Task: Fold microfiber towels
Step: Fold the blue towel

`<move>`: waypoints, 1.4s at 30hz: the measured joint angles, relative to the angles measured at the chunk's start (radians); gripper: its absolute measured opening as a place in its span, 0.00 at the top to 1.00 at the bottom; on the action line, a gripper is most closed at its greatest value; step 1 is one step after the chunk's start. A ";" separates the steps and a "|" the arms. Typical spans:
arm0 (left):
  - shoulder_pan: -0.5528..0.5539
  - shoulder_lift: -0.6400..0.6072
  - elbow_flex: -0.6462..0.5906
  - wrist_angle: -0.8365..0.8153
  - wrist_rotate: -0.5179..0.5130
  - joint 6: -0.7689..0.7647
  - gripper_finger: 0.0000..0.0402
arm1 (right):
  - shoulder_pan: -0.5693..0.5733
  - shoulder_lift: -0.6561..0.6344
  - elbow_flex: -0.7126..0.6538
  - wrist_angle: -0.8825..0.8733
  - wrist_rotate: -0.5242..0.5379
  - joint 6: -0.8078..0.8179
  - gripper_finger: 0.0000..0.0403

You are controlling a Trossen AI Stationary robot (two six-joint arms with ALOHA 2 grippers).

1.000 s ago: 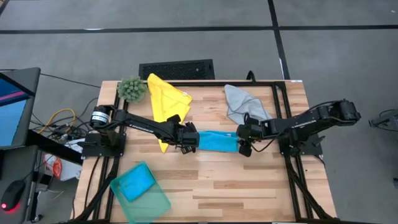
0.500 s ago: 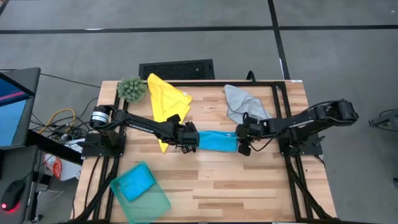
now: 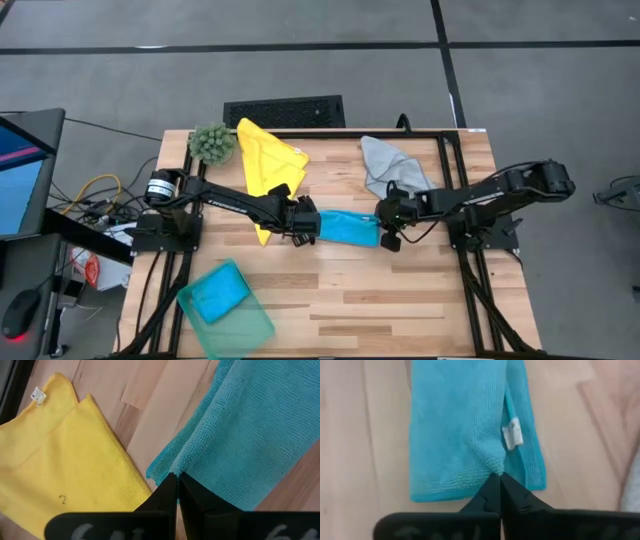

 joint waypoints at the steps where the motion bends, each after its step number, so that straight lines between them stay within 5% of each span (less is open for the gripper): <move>1: 0.000 -0.002 0.000 -0.004 0.005 0.000 1.00 | -0.002 -0.014 0.005 -0.008 0.000 0.000 0.98; 8: 0.000 -0.014 0.000 -0.010 0.010 -0.003 1.00 | -0.037 -0.046 0.013 -0.030 0.004 0.000 0.92; 24: 0.000 -0.016 0.000 -0.055 0.000 -0.012 1.00 | -0.126 0.156 0.017 0.057 0.004 -0.018 0.94; 37: -0.001 -0.006 0.000 -0.091 0.066 -0.010 1.00 | -0.132 0.164 0.014 0.081 0.005 -0.018 0.93; 42: 0.000 -0.006 -0.010 -0.089 0.072 -0.024 0.93 | -0.132 0.164 0.014 0.082 0.005 -0.018 0.92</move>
